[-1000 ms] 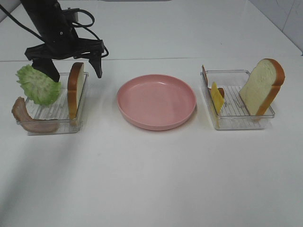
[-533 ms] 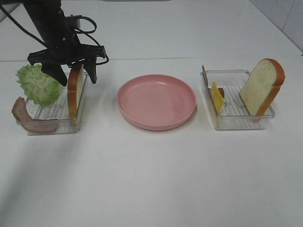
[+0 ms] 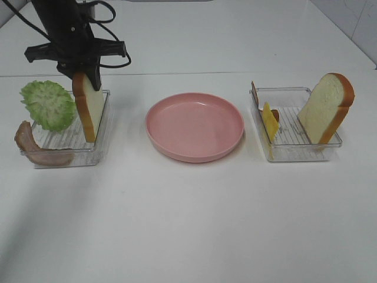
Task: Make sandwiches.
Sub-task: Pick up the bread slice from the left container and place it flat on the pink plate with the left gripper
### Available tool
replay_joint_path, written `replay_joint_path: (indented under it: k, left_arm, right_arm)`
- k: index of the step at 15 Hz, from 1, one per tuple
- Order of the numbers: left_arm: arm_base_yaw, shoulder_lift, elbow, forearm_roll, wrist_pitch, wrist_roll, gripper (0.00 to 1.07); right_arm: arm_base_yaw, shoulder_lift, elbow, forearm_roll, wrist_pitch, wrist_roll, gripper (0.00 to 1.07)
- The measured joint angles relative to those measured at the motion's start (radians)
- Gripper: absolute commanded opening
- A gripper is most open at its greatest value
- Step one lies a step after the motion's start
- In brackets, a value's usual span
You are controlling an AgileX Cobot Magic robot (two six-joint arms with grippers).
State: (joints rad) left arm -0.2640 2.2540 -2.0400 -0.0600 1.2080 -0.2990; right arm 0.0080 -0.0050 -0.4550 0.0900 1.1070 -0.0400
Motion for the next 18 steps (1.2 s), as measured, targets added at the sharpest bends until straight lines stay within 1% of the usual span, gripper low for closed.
replay_joint_path:
  k: [2, 5, 6, 7, 8, 9, 10, 11, 12, 13, 14, 17, 18]
  left_arm:
    - [-0.001, -0.032, -0.087, -0.005, 0.007, 0.0, 0.0]
    - [-0.001, -0.09, -0.177, -0.013, 0.008, 0.0, 0.0]
    - [-0.001, -0.104, -0.221, -0.062, 0.008, 0.0, 0.0]
    - [-0.001, -0.105, -0.235, -0.139, 0.008, 0.002, 0.0]
    - [-0.001, -0.105, -0.236, -0.176, 0.008, 0.008, 0.0]
    - [-0.002, -0.099, -0.236, -0.263, 0.009, 0.035, 0.0]
    - [-0.012, -0.081, -0.236, -0.382, 0.011, 0.079, 0.0]
    - [-0.026, -0.061, -0.236, -0.435, 0.011, 0.107, 0.0]
    - [-0.044, -0.03, -0.237, -0.484, 0.009, 0.136, 0.0]
    - [-0.052, -0.01, -0.237, -0.499, 0.008, 0.146, 0.0]
    - [-0.085, 0.068, -0.237, -0.574, -0.022, 0.197, 0.0]
    - [-0.107, 0.132, -0.237, -0.639, -0.08, 0.238, 0.0]
    - [-0.112, 0.19, -0.237, -0.689, -0.134, 0.272, 0.0]
  right_arm:
    - [0.0, 0.0, 0.0, 0.0, 0.0, 0.0, 0.87]
    - [0.0, 0.0, 0.0, 0.0, 0.0, 0.0, 0.87]
    - [0.0, 0.0, 0.0, 0.0, 0.0, 0.0, 0.87]
    - [0.0, 0.0, 0.0, 0.0, 0.0, 0.0, 0.87]
    - [0.0, 0.0, 0.0, 0.0, 0.0, 0.0, 0.87]
    - [0.0, 0.0, 0.0, 0.0, 0.0, 0.0, 0.87]
    - [0.0, 0.0, 0.0, 0.0, 0.0, 0.0, 0.87]
    - [0.0, 0.0, 0.0, 0.0, 0.0, 0.0, 0.87]
    - [0.0, 0.0, 0.0, 0.0, 0.0, 0.0, 0.87]
    - [0.0, 0.0, 0.0, 0.0, 0.0, 0.0, 0.87]
    - [0.0, 0.0, 0.0, 0.0, 0.0, 0.0, 0.87]
    - [0.0, 0.0, 0.0, 0.0, 0.0, 0.0, 0.87]
    - [0.0, 0.0, 0.0, 0.0, 0.0, 0.0, 0.87]
